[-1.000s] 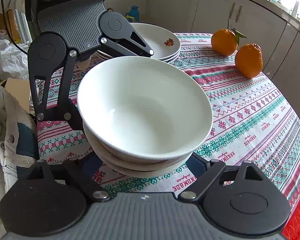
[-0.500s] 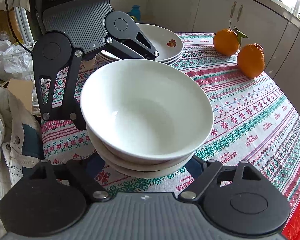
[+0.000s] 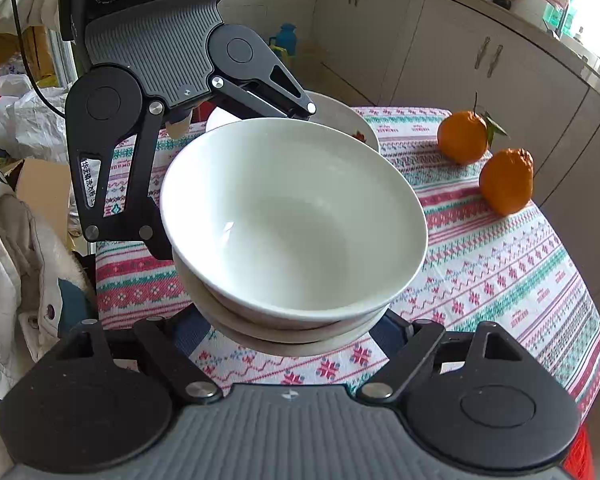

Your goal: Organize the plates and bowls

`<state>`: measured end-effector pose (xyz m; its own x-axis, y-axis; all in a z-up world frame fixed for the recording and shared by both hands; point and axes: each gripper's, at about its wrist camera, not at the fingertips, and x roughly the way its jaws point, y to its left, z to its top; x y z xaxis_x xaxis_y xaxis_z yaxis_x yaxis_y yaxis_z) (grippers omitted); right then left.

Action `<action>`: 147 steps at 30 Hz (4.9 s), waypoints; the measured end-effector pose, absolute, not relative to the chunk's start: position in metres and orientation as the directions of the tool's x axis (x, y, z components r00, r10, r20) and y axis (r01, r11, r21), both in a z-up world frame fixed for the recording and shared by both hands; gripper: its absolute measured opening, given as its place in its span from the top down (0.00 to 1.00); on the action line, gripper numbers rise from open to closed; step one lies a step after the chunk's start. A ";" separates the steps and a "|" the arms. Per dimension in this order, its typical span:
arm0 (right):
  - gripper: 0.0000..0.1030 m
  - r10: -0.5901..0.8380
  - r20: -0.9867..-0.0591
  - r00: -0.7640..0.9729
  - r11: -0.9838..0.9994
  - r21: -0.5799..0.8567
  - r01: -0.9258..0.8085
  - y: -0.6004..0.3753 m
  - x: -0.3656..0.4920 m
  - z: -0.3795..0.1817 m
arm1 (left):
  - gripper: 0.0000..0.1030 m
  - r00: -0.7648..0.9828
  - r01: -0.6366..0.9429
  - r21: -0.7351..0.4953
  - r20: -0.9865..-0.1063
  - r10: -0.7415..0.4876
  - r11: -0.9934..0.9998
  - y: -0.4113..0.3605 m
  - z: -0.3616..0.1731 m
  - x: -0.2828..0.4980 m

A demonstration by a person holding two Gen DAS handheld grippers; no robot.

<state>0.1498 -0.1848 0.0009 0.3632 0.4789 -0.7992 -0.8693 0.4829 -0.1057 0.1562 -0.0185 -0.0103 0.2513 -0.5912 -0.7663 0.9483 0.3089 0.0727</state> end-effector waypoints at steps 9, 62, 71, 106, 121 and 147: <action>0.14 0.502 -0.778 0.378 0.382 -0.193 -0.904 -0.126 0.184 0.015 | 0.20 0.378 0.894 0.143 -0.748 -0.545 0.424 0.032 0.004 0.173; 0.00 0.502 -0.725 0.471 0.552 -0.151 -0.820 -0.085 0.200 0.006 | 0.01 0.736 0.568 0.227 -0.570 -0.365 0.791 0.101 -0.008 0.130; 0.00 0.227 -0.660 0.716 0.926 -0.081 -0.368 -0.111 0.145 0.018 | 0.01 0.840 0.240 0.040 -0.510 -0.187 0.970 0.079 0.019 0.077; 0.00 0.073 -0.531 0.844 0.990 -0.062 -0.125 -0.131 0.047 0.042 | 0.01 0.869 -0.086 0.063 -0.483 0.106 0.994 0.045 0.045 0.010; 0.00 0.070 -0.523 0.850 0.991 -0.063 -0.120 -0.132 0.045 0.044 | 0.01 0.869 -0.092 0.061 -0.482 0.110 0.994 0.045 0.048 0.008; 0.00 0.061 -0.518 0.853 0.991 -0.070 -0.113 -0.131 0.044 0.046 | 0.01 0.868 -0.096 0.058 -0.484 0.112 0.994 0.045 0.050 0.007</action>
